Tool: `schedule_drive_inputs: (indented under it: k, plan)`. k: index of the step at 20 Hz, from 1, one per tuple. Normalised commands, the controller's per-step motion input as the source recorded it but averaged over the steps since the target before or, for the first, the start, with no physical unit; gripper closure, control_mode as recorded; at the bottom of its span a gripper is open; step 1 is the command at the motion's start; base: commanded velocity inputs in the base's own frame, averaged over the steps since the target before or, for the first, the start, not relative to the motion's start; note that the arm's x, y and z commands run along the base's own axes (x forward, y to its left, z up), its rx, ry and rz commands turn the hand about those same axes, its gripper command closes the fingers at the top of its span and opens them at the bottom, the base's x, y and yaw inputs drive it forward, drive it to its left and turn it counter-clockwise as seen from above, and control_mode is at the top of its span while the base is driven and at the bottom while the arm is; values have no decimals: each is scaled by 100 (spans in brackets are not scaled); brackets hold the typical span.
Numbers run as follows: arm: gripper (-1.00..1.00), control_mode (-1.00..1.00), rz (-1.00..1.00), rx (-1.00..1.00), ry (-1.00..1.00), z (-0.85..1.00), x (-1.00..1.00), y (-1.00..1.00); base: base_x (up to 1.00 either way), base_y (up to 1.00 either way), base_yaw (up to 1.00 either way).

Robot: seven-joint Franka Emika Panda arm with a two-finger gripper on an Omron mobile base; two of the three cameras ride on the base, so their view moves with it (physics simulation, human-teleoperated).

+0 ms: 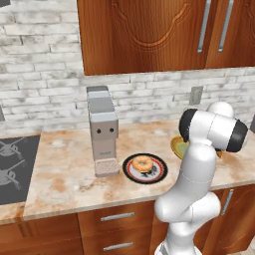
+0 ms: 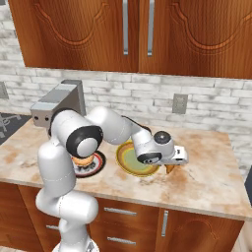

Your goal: Place the pastries on the plates.

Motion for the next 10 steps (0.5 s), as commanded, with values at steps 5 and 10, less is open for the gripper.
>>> schedule_drive_inputs:
  k: [5, 10]
  plan:
    - [-100, -100, 0, 2, 0, 5, 0, -3, 0, 0, 0]
    - [-100, -100, 0, 0, 0, -20, 2, -2, 0, 0, 0]
